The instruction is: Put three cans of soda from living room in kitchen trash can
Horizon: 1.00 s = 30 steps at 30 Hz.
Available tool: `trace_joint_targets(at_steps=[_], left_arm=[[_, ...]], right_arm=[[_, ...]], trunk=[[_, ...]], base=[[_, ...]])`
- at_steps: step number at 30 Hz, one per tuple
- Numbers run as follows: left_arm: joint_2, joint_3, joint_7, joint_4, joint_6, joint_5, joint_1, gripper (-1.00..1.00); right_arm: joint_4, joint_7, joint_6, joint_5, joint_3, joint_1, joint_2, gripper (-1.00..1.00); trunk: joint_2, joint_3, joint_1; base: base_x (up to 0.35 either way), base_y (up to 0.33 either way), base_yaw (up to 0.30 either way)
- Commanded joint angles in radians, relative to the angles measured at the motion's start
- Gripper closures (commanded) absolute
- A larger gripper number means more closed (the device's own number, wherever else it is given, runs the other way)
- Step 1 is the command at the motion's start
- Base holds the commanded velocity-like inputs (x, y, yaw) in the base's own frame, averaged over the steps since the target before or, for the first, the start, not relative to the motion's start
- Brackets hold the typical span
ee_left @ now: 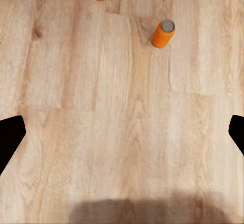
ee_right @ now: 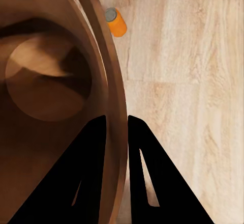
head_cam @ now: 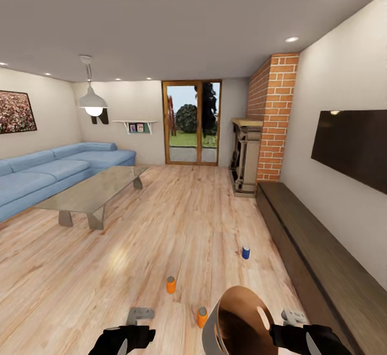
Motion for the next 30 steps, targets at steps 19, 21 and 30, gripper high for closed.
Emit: trace_joint_targets(at_steps=[19,21,30], left_arm=[[0.001,0.0,-0.001,0.0,0.001,0.003,0.0,-1.0],[0.001,0.0,-0.001,0.0,0.0,0.003,0.0,-1.0],[0.002,0.0,-0.002,-0.007,-0.001,0.003,0.0,-1.0]], right_arm=[[-0.002,0.005,0.006,-0.013,0.001,0.0,-0.001,1.0],[-0.002,0.005,0.005,-0.013,0.002,-0.001,-0.001,1.0],[-0.003,0.005,0.005,-0.022,-0.002,-0.001,-0.002,1.0]], trunk=[[0.0,0.0,0.0],[0.0,0.0,0.0],[0.0,0.0,0.0]], base=[[0.142,0.287,-0.016],[0.011,0.327,0.0],[0.003,0.322,0.0]])
